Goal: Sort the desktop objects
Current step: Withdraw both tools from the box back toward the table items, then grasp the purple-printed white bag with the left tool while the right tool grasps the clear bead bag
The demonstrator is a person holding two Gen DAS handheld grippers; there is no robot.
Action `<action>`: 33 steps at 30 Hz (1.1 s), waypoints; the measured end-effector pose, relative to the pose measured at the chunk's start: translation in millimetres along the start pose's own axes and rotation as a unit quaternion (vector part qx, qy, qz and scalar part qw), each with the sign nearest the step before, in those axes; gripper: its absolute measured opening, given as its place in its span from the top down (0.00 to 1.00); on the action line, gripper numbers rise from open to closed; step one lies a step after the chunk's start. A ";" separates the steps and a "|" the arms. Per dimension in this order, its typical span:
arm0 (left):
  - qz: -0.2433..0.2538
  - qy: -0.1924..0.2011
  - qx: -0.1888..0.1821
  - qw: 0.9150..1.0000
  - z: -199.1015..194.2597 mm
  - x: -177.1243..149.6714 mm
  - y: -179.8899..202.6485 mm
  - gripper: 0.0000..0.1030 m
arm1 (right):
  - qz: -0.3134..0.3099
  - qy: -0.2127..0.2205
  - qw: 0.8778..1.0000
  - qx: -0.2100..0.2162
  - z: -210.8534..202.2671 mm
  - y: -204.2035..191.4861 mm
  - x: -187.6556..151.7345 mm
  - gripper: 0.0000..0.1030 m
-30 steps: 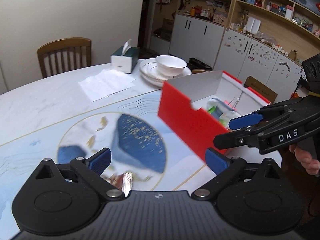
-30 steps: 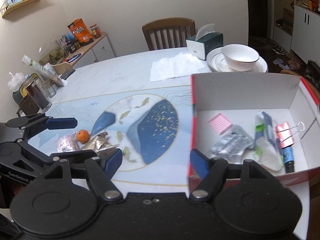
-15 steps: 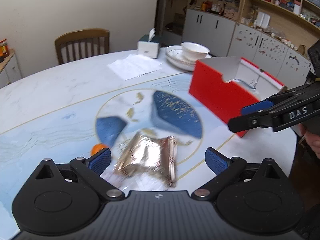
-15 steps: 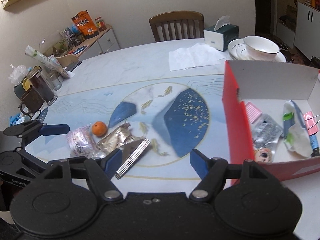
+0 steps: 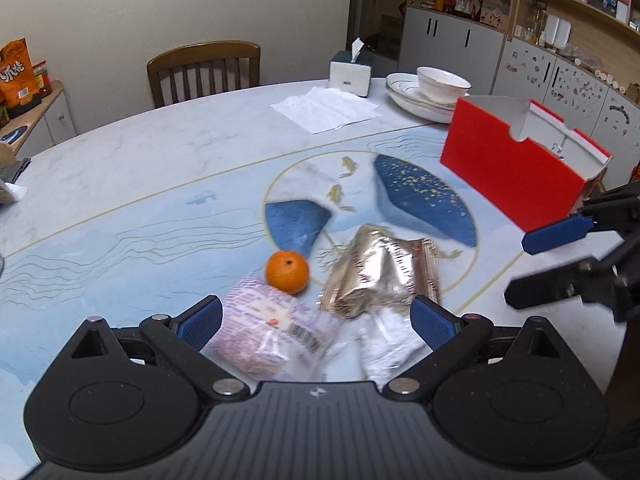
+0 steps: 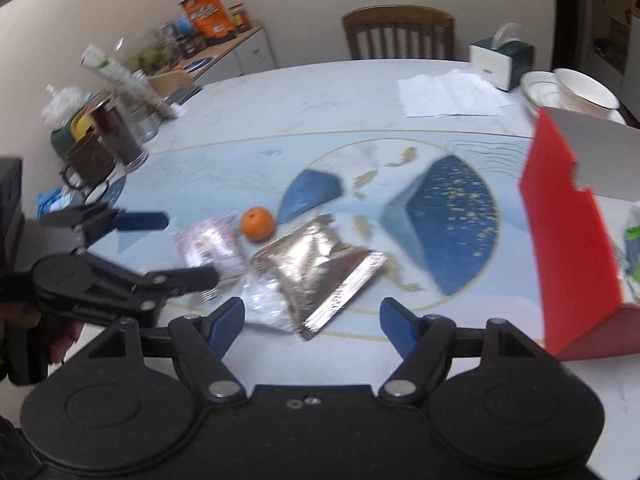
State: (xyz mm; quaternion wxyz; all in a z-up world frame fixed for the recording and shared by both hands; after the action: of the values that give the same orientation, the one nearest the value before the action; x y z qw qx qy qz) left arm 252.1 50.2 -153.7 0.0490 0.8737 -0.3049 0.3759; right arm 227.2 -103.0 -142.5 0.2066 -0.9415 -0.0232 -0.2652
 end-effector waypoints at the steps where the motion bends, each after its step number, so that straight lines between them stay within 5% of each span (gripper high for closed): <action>1: 0.003 -0.001 0.001 1.000 1.4 -1.7 -2.5 0.02 | -0.005 -0.003 1.000 -0.001 3.0 -4.2 -2.2 0.28; 19: 0.045 -0.039 -0.003 0.998 39.3 -19.3 -23.3 0.02 | -0.069 -0.034 0.996 -0.033 64.8 -44.6 -23.0 0.28; 33: 0.022 -0.050 -0.027 0.998 55.1 -25.4 -31.8 0.03 | -0.089 -0.044 0.994 -0.050 88.5 -49.2 -22.8 0.34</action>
State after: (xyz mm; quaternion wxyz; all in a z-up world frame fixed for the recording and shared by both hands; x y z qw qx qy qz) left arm 291.2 71.2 -205.9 0.0487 0.8830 -0.3362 0.3240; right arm 243.5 -21.1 -204.1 0.1337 -0.9554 -0.1029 -0.2422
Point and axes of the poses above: each gripper's, at about its wrist camera, not at the fingertips, and z roughly the way its jaws point, y to its right, x to its top, the point moved 9 cm from there along z, roughly the way its jaws point, and after that the axes turned 15 degrees about z, right-handed, at the moved point
